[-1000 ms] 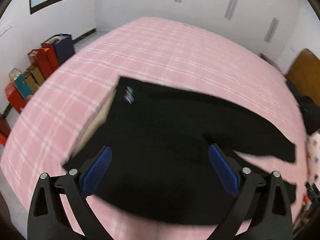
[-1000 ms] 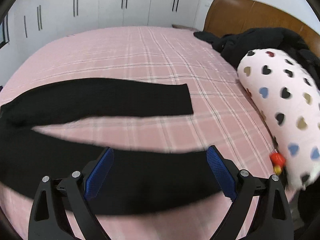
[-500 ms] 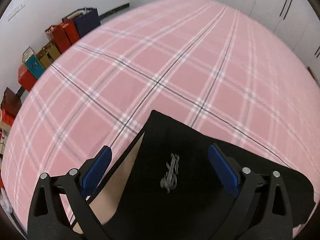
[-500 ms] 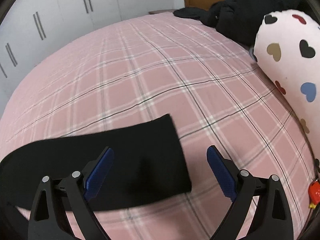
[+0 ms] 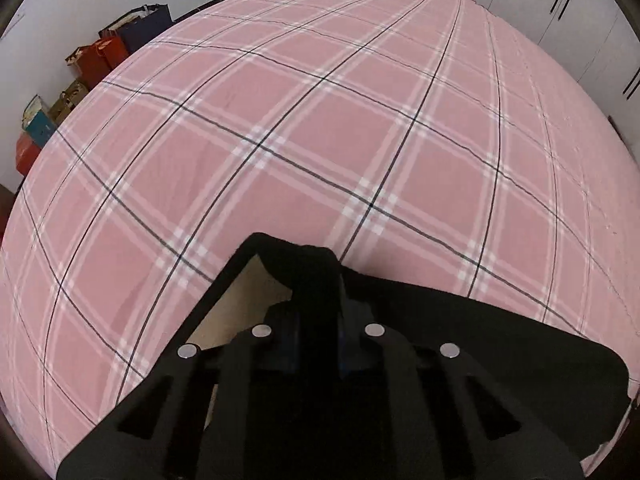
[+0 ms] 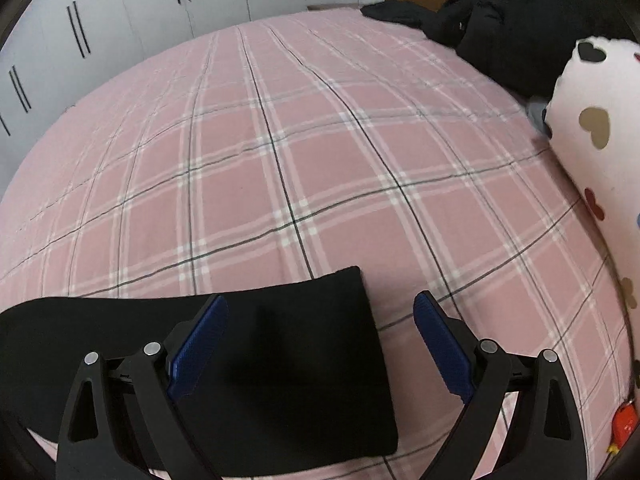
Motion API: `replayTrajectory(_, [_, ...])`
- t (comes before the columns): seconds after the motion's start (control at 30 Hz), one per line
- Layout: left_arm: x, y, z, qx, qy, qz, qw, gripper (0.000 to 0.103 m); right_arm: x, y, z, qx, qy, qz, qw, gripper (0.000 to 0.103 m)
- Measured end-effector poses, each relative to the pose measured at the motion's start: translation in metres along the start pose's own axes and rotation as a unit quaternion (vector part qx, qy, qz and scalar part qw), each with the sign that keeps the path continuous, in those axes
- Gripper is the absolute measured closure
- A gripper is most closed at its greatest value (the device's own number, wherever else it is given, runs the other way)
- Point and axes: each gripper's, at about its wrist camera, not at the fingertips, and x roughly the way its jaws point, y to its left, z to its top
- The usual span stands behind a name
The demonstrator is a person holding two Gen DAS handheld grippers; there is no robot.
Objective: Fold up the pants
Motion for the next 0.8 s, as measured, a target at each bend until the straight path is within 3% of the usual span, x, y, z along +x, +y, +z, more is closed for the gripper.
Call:
replayTrajectory(0.03, [-0.001, 0.003, 0.000, -0.005, 0.000, -0.004, 1.0000, 0.092, 0.008, 0.001, -0.001, -0.003, 0.019, 0.005, 1.000, 0.023])
replayTrajectory(0.07, [-0.003, 0.006, 0.001, -0.015, 0.000, -0.011, 0.9998, 0.093, 0.011, 0.002, -0.003, -0.007, 0.029, 0.001, 1.000, 0.052])
replayTrajectory(0.1, [-0.008, 0.007, 0.001, -0.020, -0.001, -0.016, 0.9997, 0.094, 0.013, 0.003, -0.004, -0.009, 0.033, -0.009, 0.999, 0.065])
replayTrajectory(0.13, [-0.011, 0.008, -0.001, -0.019, -0.002, -0.016, 0.9997, 0.095, 0.007, 0.001, -0.004, -0.008, 0.023, -0.004, 1.000, 0.071])
replayTrajectory(0.17, [-0.017, 0.006, -0.001, -0.013, -0.006, -0.015, 0.9998, 0.095, 0.000, -0.003, -0.003, 0.002, 0.015, 0.015, 1.000, 0.094])
replayTrajectory(0.4, [-0.085, 0.018, -0.005, 0.002, -0.038, -0.059, 0.9975, 0.096, -0.088, -0.012, -0.011, -0.028, -0.076, 0.045, 0.996, 0.095])
replayTrajectory(0.53, [-0.142, 0.037, -0.029, 0.013, -0.054, -0.101, 0.9934, 0.096, -0.157, -0.015, -0.041, -0.088, -0.127, 0.043, 0.987, 0.095])
replayTrajectory(0.67, [-0.191, 0.069, -0.071, 0.027, -0.058, -0.124, 0.9902, 0.096, -0.198, -0.025, -0.086, -0.124, -0.148, 0.041, 0.980, 0.095])
replayTrajectory(0.8, [-0.208, 0.102, -0.130, 0.039, -0.047, -0.120, 0.9909, 0.095, -0.207, -0.037, -0.144, -0.148, -0.128, 0.028, 0.980, 0.094])
